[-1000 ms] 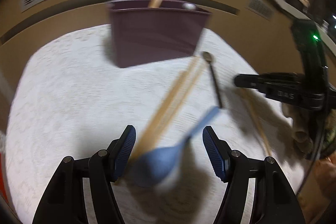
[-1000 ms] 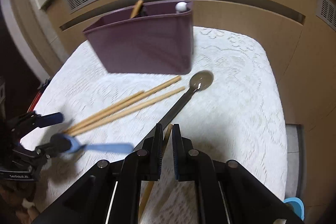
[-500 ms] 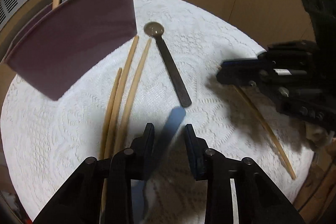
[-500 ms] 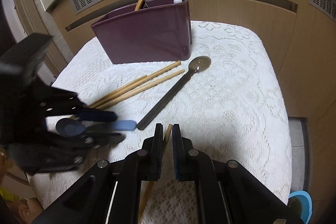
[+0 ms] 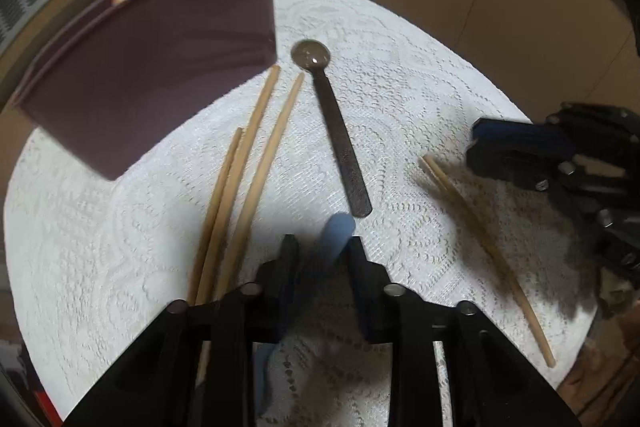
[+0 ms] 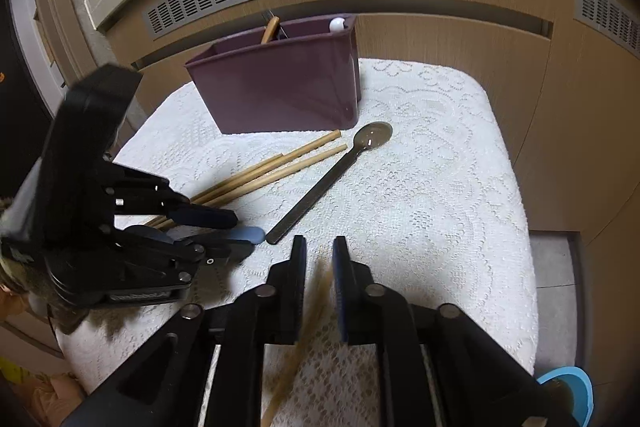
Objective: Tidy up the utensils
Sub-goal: 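Reach the left tool to the blue spoon handle while the right tool holds the chopstick, then close the left tool on the blue spoon handle and lift it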
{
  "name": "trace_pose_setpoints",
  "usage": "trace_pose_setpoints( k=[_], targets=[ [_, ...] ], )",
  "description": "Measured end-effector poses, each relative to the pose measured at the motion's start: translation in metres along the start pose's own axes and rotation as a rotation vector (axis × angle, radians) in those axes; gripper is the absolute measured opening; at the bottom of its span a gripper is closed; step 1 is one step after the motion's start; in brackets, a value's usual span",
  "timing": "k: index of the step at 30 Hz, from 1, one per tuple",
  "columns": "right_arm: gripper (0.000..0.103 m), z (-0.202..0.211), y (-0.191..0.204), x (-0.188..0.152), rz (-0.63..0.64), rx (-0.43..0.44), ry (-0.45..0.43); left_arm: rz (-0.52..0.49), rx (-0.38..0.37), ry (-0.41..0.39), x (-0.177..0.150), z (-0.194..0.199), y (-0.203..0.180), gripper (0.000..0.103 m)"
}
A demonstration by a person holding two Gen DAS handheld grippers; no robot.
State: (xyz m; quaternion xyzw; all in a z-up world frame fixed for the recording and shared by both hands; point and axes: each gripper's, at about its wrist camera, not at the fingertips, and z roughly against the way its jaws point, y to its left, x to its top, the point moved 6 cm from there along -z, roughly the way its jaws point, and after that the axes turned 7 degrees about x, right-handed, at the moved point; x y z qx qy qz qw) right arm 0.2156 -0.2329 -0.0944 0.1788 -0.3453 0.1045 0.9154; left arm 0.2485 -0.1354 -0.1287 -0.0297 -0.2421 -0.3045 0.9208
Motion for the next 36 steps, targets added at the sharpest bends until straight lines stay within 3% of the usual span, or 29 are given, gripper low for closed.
trace_pose_setpoints(
  k=[3,7,9,12,16,18,20,22,30,36],
  targets=[
    [0.020,0.013,0.003,0.000,0.021,-0.031,-0.019,0.122,-0.003,-0.061,-0.015,0.019,0.015,0.013],
    [0.020,0.012,0.008,-0.006,0.046,-0.050,0.019,0.294,0.039,-0.202,-0.037,0.057,0.047,0.013],
    [0.020,0.002,0.011,-0.013,0.041,-0.048,0.058,0.360,0.025,-0.251,-0.046,0.073,0.059,0.013],
    [0.020,-0.019,0.014,-0.020,0.026,-0.074,0.106,0.407,0.008,-0.294,-0.051,0.086,0.069,0.013],
    [0.020,-0.040,0.012,-0.025,0.014,-0.174,0.144,0.435,0.004,-0.327,-0.052,0.092,0.074,0.013],
    [0.019,-0.041,0.012,-0.024,0.005,-0.179,0.137,0.444,-0.001,-0.332,-0.055,0.095,0.075,0.013],
    [0.008,-0.039,0.014,-0.024,-0.003,-0.163,0.141,0.451,-0.001,-0.340,-0.060,0.099,0.075,0.013],
    [0.008,-0.035,0.018,-0.025,-0.002,-0.140,0.144,0.458,0.000,-0.352,-0.065,0.107,0.075,0.013],
    [0.007,0.019,0.043,-0.019,0.027,-0.087,0.020,0.435,0.032,-0.417,-0.074,0.143,0.061,0.013],
    [0.006,0.084,0.076,0.018,0.114,-0.057,-0.156,0.410,0.062,-0.534,-0.066,0.196,0.058,0.013]
  ],
)
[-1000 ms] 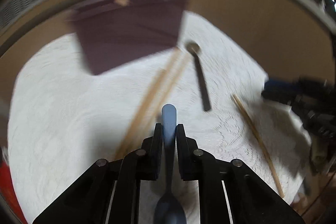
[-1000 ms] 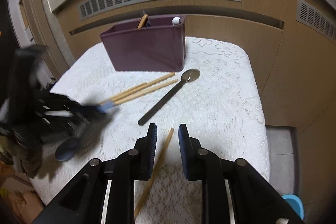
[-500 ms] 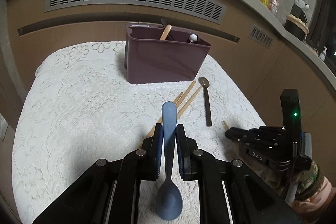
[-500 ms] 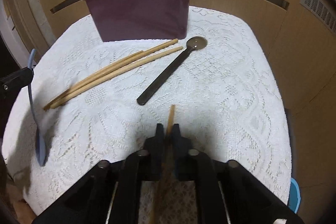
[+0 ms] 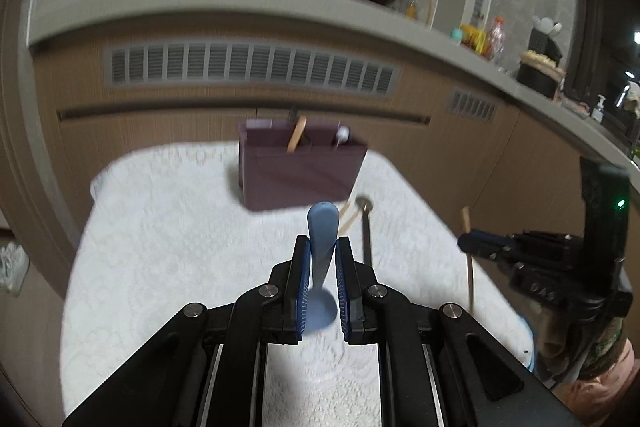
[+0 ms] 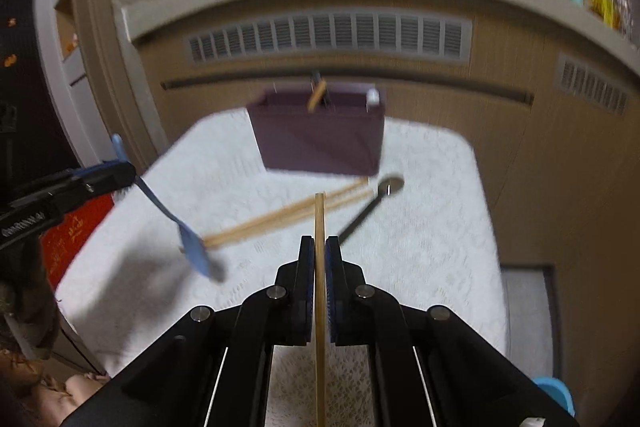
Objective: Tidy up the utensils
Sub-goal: 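Close the left tool on the blue spoon handle and lift it, then carry the blue spoon and chopstick over the purple caddy and open both tools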
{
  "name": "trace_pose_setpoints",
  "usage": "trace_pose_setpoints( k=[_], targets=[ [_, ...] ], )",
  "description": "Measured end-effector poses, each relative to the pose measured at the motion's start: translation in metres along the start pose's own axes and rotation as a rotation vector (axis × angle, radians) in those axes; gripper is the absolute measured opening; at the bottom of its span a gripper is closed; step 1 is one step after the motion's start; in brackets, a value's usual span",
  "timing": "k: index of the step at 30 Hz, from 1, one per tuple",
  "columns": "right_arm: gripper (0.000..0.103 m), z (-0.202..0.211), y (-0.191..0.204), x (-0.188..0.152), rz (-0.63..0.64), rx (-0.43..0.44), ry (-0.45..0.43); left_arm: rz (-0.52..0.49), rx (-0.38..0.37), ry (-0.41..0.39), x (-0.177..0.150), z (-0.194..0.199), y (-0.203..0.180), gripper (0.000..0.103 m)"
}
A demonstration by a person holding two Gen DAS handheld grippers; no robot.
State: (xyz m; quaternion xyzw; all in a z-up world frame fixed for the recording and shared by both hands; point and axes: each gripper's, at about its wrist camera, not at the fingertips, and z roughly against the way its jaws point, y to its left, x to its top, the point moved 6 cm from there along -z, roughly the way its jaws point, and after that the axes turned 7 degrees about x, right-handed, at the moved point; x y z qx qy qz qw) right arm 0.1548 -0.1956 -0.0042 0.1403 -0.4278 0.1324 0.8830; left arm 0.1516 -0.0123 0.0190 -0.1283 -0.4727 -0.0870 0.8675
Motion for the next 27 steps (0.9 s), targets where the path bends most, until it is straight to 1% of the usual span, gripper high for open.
trace_pose_setpoints(
  k=[3,6,7,8,9,10,13,15,17,20,24,27],
  targets=[
    [0.006,0.027,0.011,0.038,0.045,0.019,-0.088,-0.035,0.008,-0.072,0.030,0.018,-0.006,0.013],
    [0.006,0.055,0.020,0.083,0.100,0.022,-0.187,-0.091,0.015,-0.165,0.073,0.036,-0.015,0.013],
    [0.006,0.067,0.023,0.105,0.128,0.012,-0.235,-0.110,0.030,-0.212,0.093,0.043,-0.018,0.013],
    [0.006,0.077,0.024,0.125,0.150,0.000,-0.276,-0.120,0.038,-0.237,0.105,0.046,-0.019,0.013],
    [0.006,0.083,0.025,0.137,0.160,-0.007,-0.300,-0.134,0.045,-0.269,0.121,0.051,-0.022,0.013],
    [0.006,0.091,0.026,0.156,0.172,-0.015,-0.331,-0.145,0.052,-0.301,0.136,0.055,-0.024,0.013],
    [0.006,0.099,0.027,0.198,0.199,-0.034,-0.390,-0.161,0.073,-0.376,0.177,0.055,-0.028,0.013],
    [0.006,0.094,0.025,0.219,0.210,-0.049,-0.408,-0.166,0.073,-0.405,0.195,0.048,-0.027,0.013],
    [0.006,0.082,0.021,0.233,0.217,-0.059,-0.415,-0.169,0.078,-0.422,0.210,0.036,-0.026,0.013],
    [0.006,0.062,0.012,0.241,0.216,-0.066,-0.413,-0.160,0.070,-0.425,0.223,0.008,-0.024,0.013],
    [0.006,0.033,-0.003,0.243,0.184,-0.036,-0.401,-0.150,0.057,-0.390,0.228,-0.036,-0.024,0.013],
    [0.006,0.010,-0.015,0.248,0.172,-0.045,-0.402,-0.162,0.088,-0.377,0.231,-0.069,-0.019,0.013]
  ],
)
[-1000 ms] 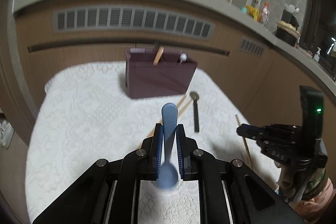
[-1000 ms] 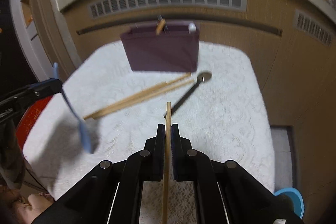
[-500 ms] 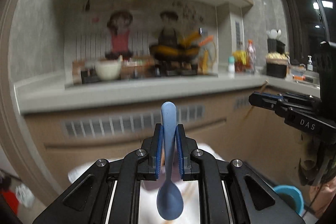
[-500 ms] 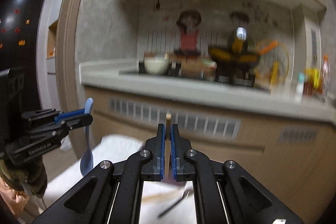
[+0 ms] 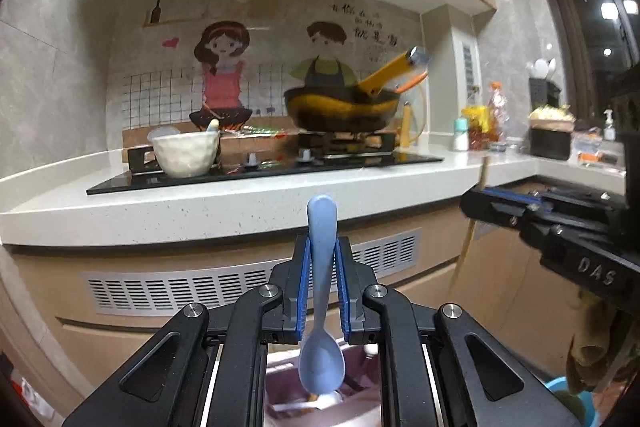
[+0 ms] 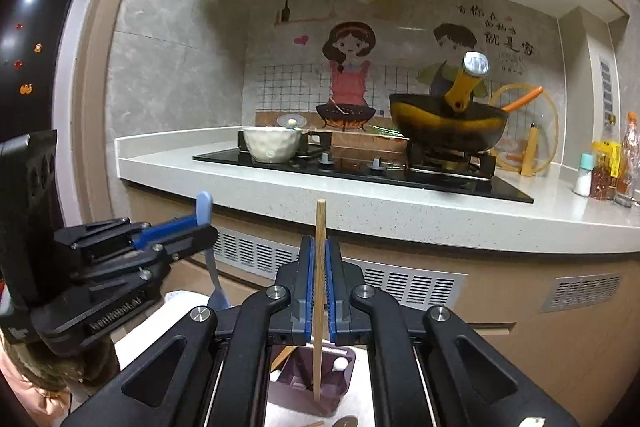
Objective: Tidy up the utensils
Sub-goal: 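Carry the blue spoon and chopstick over the purple caddy and open both tools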
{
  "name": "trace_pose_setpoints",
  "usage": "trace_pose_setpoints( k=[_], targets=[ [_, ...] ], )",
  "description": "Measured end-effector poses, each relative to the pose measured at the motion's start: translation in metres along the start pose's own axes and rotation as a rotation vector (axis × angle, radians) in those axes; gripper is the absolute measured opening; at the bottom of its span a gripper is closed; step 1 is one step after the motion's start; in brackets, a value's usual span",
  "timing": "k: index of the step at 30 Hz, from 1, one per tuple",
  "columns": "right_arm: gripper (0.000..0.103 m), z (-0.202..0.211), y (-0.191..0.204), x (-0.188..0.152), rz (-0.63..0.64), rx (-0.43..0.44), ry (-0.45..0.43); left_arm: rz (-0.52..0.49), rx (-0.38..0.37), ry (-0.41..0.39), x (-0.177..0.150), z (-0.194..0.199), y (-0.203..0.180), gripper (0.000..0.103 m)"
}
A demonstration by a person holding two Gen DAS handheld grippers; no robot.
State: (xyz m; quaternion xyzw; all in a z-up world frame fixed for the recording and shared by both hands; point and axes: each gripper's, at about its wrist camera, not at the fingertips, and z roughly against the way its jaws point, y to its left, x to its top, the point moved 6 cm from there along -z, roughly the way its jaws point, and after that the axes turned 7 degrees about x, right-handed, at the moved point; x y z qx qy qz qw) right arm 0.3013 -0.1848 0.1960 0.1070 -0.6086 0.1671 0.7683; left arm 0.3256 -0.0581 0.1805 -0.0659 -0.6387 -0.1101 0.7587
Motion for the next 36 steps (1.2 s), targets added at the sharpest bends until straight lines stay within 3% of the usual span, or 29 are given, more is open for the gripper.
trace_pose_setpoints(
  k=[6,13,17,21,23,25,31,32,33,36],
  targets=[
    [0.006,-0.056,-0.017,-0.022,-0.035,0.011,0.063,0.025,-0.007,0.072,-0.031,-0.060,0.006,0.013],
    [0.006,-0.120,-0.021,-0.094,-0.082,0.047,0.230,0.066,-0.037,0.228,-0.101,-0.115,0.011,0.013],
    [0.006,-0.152,-0.019,-0.143,-0.098,0.061,0.361,0.084,-0.042,0.326,-0.143,-0.129,0.010,0.014],
    [0.009,-0.166,-0.015,-0.173,-0.119,0.076,0.436,0.106,-0.033,0.404,-0.172,-0.137,0.011,0.015],
    [0.020,-0.166,-0.013,-0.185,-0.133,0.080,0.465,0.106,-0.017,0.416,-0.179,-0.135,0.013,0.016],
    [0.042,-0.160,-0.013,-0.190,-0.120,0.052,0.458,0.102,-0.010,0.423,-0.184,-0.130,0.013,0.018],
    [0.048,-0.119,-0.019,-0.199,-0.081,-0.029,0.434,0.089,0.001,0.423,-0.193,-0.103,0.014,0.039],
    [0.048,-0.109,-0.020,-0.205,-0.073,-0.050,0.442,0.089,0.001,0.424,-0.195,-0.097,0.015,0.047],
    [0.053,-0.102,-0.021,-0.208,-0.068,-0.068,0.449,0.089,0.002,0.425,-0.196,-0.092,0.017,0.051],
    [0.068,-0.088,-0.025,-0.223,-0.066,-0.110,0.475,0.076,0.006,0.428,-0.204,-0.073,0.016,0.053]
  ],
)
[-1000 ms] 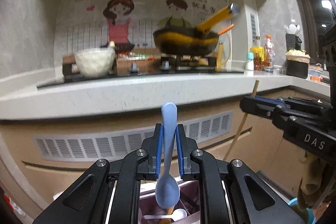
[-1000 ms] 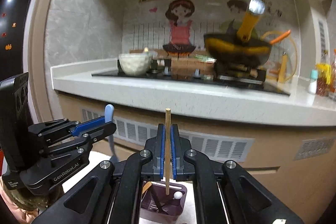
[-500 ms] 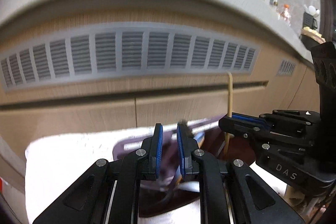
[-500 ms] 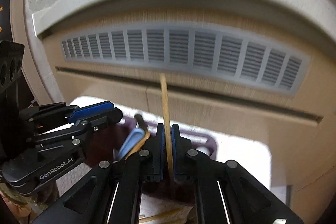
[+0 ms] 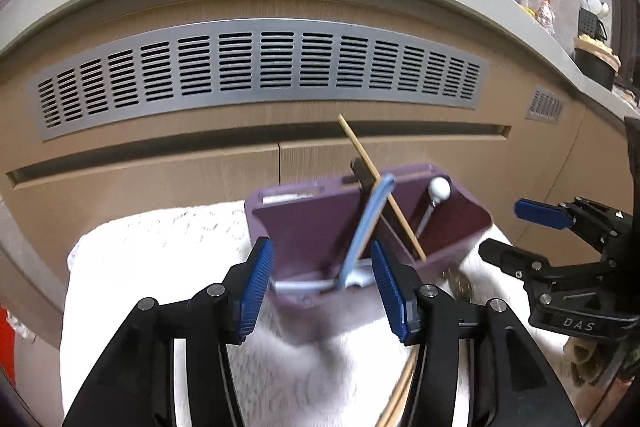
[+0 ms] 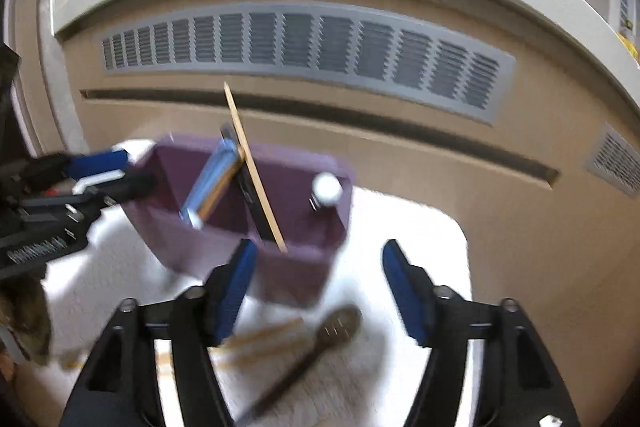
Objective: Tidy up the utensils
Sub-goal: 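Grasp the dark oval-bowled spoon handle with the right tool, then reach the left tool to a loose wooden chopstick while the right tool holds the spoon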
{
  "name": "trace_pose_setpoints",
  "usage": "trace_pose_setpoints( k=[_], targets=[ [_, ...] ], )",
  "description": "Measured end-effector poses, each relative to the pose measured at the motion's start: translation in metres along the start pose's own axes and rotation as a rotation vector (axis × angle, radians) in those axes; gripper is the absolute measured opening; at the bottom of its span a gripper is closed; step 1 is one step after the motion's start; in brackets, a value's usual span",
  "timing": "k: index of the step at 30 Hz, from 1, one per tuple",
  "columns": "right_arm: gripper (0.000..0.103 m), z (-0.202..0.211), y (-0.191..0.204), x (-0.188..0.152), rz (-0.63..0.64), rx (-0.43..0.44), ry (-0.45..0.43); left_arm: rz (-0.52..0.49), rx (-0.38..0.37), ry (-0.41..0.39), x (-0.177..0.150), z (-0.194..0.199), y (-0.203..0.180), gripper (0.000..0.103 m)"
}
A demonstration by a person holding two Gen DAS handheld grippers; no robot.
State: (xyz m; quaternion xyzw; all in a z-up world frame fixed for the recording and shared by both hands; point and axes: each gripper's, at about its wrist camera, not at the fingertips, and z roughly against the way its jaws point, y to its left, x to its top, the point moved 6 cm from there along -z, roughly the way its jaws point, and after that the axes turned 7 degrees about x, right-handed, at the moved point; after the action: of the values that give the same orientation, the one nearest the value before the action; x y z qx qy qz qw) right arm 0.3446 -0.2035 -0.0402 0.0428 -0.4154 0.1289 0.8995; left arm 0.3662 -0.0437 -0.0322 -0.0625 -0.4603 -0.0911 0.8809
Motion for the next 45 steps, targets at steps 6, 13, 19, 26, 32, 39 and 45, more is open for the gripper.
trace_pose_setpoints(
  k=[6,13,19,26,32,39,45],
  targets=[
    [0.075,-0.008,-0.013,-0.051,-0.031,-0.060,0.118,-0.023,0.010,0.038,-0.026,0.020,0.003,0.067],
    [0.075,-0.029,-0.030,-0.082,-0.119,-0.080,0.217,-0.044,0.017,0.172,-0.092,0.030,0.017,0.077],
    [0.066,-0.051,-0.032,-0.078,-0.181,-0.067,0.226,-0.033,0.000,0.242,-0.127,0.032,0.024,0.077],
    [0.063,-0.074,-0.023,-0.066,-0.174,-0.053,0.238,-0.016,-0.017,0.262,-0.135,0.031,0.027,0.077],
    [0.033,-0.057,-0.012,-0.073,-0.155,0.049,0.256,-0.038,-0.056,0.282,-0.135,0.026,0.009,0.077],
    [0.033,-0.004,-0.008,-0.098,-0.172,0.084,0.199,-0.128,-0.296,0.310,-0.128,0.029,-0.059,0.071],
    [0.033,0.034,-0.015,-0.119,-0.211,0.075,0.170,-0.294,-0.265,0.380,-0.120,-0.002,-0.116,0.044]
  ],
)
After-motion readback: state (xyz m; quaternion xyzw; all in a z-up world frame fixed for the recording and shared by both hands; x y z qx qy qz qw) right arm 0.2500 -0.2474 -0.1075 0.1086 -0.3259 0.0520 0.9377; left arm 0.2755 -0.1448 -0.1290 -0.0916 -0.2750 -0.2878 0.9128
